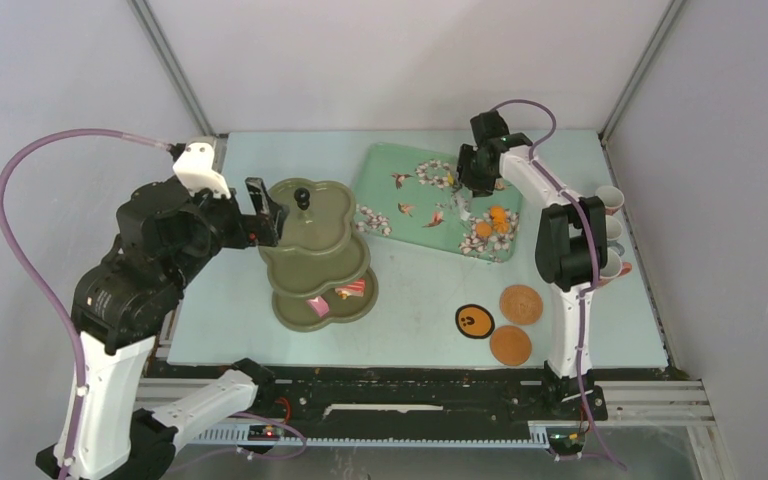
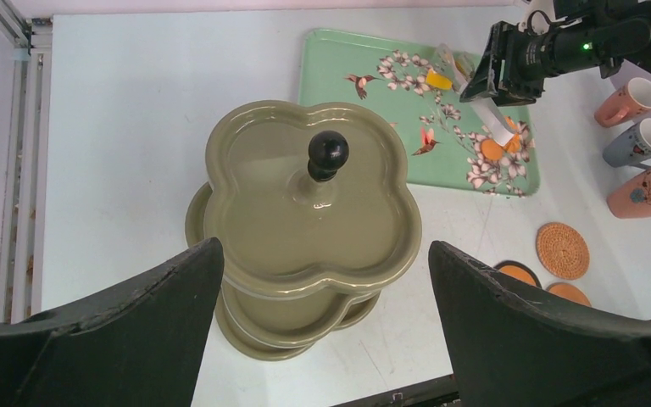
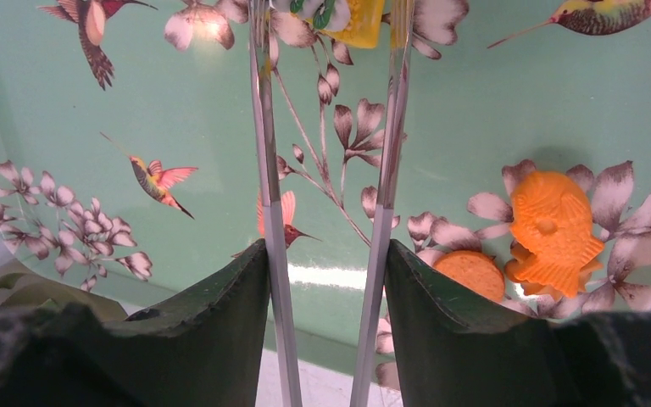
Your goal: Serve the afternoon tea
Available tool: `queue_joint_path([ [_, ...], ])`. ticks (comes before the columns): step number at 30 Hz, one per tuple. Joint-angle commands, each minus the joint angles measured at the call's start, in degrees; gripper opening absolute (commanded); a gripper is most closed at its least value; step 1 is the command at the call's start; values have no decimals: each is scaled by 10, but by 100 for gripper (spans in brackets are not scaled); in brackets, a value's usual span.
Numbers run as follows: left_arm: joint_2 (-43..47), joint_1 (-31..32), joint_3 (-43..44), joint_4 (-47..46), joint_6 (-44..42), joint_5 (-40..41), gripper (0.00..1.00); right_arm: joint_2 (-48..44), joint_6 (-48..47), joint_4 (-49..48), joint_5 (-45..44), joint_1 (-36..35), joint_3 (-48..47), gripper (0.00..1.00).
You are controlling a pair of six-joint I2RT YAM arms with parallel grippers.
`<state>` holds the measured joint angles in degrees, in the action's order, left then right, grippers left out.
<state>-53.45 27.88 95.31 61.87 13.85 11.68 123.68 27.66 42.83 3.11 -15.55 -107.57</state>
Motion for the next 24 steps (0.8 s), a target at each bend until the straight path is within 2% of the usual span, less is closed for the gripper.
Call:
queue_joint_path([
  [1,8,1,-7,-11,-15,1,98,6,7,7,-26,-11,-38,52],
  [15,13,1,-11,-10,-20,5,98,9,17,9,-9,-13,-28,51],
  [17,13,1,-11,-10,-20,5,98,8,17,10,-11,-11,-28,47],
  [24,11,1,-10,-9,-19,1,98,4,9,11,16,2,-23,19],
])
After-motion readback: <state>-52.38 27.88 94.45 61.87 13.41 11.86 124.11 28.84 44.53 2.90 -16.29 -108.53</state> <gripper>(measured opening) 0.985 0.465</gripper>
